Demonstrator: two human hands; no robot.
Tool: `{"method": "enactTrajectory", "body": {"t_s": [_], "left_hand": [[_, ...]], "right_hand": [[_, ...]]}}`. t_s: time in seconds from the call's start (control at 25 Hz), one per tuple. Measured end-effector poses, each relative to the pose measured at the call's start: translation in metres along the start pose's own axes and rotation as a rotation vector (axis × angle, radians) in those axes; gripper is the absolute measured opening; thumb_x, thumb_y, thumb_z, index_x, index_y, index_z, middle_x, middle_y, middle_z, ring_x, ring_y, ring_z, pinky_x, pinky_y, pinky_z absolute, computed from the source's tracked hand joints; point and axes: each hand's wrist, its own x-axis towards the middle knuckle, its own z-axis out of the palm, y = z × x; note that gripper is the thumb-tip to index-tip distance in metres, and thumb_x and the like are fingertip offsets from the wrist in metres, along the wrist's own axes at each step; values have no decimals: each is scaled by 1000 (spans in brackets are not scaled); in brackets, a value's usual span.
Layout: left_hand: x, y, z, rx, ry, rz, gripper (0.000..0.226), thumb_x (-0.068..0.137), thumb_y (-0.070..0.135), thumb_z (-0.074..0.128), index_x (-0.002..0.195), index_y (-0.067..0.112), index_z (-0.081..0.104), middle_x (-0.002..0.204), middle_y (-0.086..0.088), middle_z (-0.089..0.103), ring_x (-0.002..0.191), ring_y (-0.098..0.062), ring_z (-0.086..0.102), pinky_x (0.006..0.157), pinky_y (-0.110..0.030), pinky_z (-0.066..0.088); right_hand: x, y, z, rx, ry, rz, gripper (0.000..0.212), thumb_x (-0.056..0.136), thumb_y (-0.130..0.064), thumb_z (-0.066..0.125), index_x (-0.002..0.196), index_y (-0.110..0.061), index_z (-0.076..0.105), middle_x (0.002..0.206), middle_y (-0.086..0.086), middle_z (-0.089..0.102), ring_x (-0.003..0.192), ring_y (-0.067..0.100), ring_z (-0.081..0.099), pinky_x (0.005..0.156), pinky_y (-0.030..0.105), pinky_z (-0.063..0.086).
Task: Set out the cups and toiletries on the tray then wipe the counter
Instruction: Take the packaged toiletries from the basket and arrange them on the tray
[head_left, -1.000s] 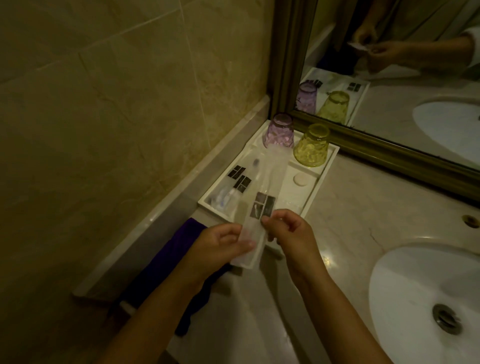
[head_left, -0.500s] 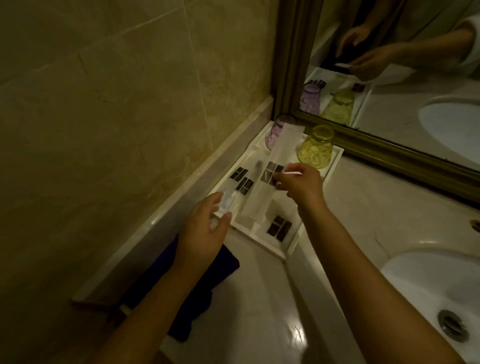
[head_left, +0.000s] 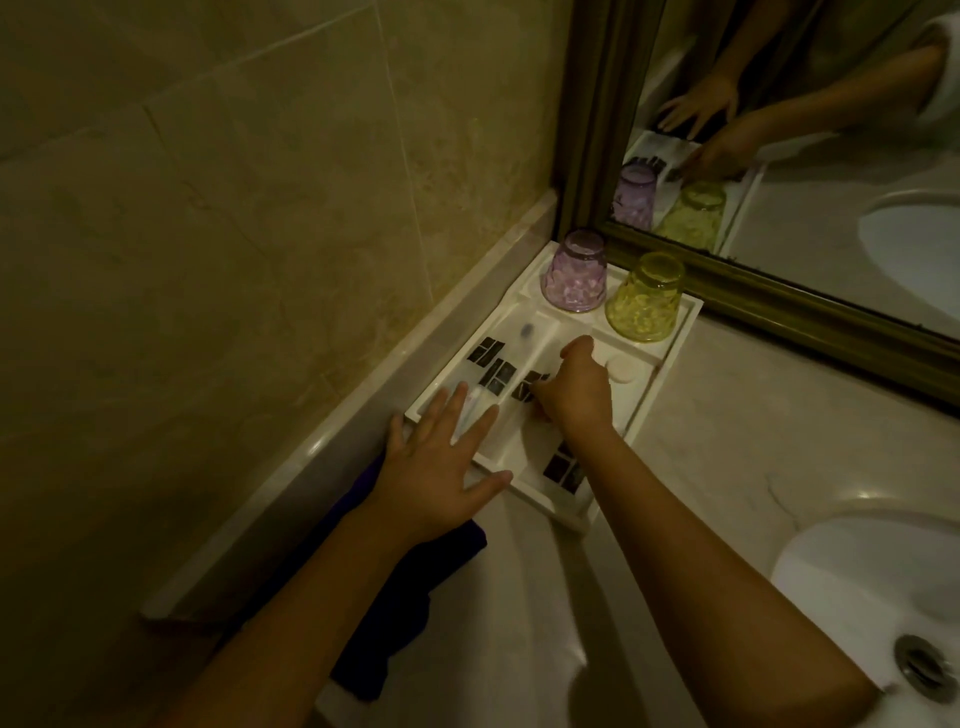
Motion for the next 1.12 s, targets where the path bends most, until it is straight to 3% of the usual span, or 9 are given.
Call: {"method": "enactTrajectory", "body": {"t_s": [0.12,0.2,0.32,0.4,0.56,0.76,0.92,1.04,1.12], "left_hand": [[6,-2,-2,6,-32,-17,75,82,70,25,144,40,-4,157,2,-16,143,-15,-15,109,-55,-11],[8,-4,-3,8,-62,-27,77,82,71,25,144,38,-4,158,0,-14,143,-16,-13,110,-54,-10],[12,-5,-2,23,-130,-37,75,82,71,23,145,39,-2,158,-1,-12,144,-16,-12,111,-54,-9],[14,-4,0,25,-153,-30,74,81,72,23,144,41,-1,158,-2,-13,144,-17,-13,110,-55,-10],[15,-7,1,43,-145,5,71,80,73,22,142,47,-1,158,-4,-12,144,-19,-12,110,-58,-7],[14,-9,4,82,-126,18,72,79,75,20,142,47,-1,158,-8,-11,144,-21,-11,110,-58,-6],[13,-8,8,107,-118,32,73,78,76,19,140,48,-8,157,-9,-16,143,-22,-14,109,-59,-7],[10,-10,9,80,-65,44,74,78,75,20,137,48,-17,156,-2,-20,143,-19,-15,109,-59,-4],[8,-11,9,87,-66,42,76,79,75,21,141,45,-10,158,0,-15,143,-19,-14,110,-58,-4]], "right_hand": [[-4,1,-5,-429,60,-190,41,81,-29,64,113,-9,49,100,16,63,87,34,61,64,35,45],[-2,11,-6,-602,89,-345,44,79,-37,64,115,-12,53,116,15,59,104,33,54,77,39,42],[1,28,-4,-716,-114,-447,70,83,-47,56,142,-25,26,153,11,26,141,30,20,111,54,18],[4,35,2,-751,-177,-486,73,87,-50,47,146,-32,8,157,8,13,144,26,8,113,57,6],[13,36,4,-870,-199,-647,65,91,-54,33,145,-36,3,159,2,-8,144,23,-11,110,60,-9],[16,39,-5,-862,-257,-654,62,91,-56,27,146,-33,8,159,0,4,145,20,-3,110,59,-10],[11,46,-7,-853,-255,-637,63,92,-55,26,146,-33,2,159,0,1,145,19,-1,111,59,-7],[12,42,-8,-818,-265,-631,68,91,-55,32,146,-34,-2,159,1,2,145,21,2,111,58,-5],[14,38,-8,-784,-240,-632,74,87,-55,40,145,-35,-2,159,3,3,145,22,3,111,59,-5]]}}
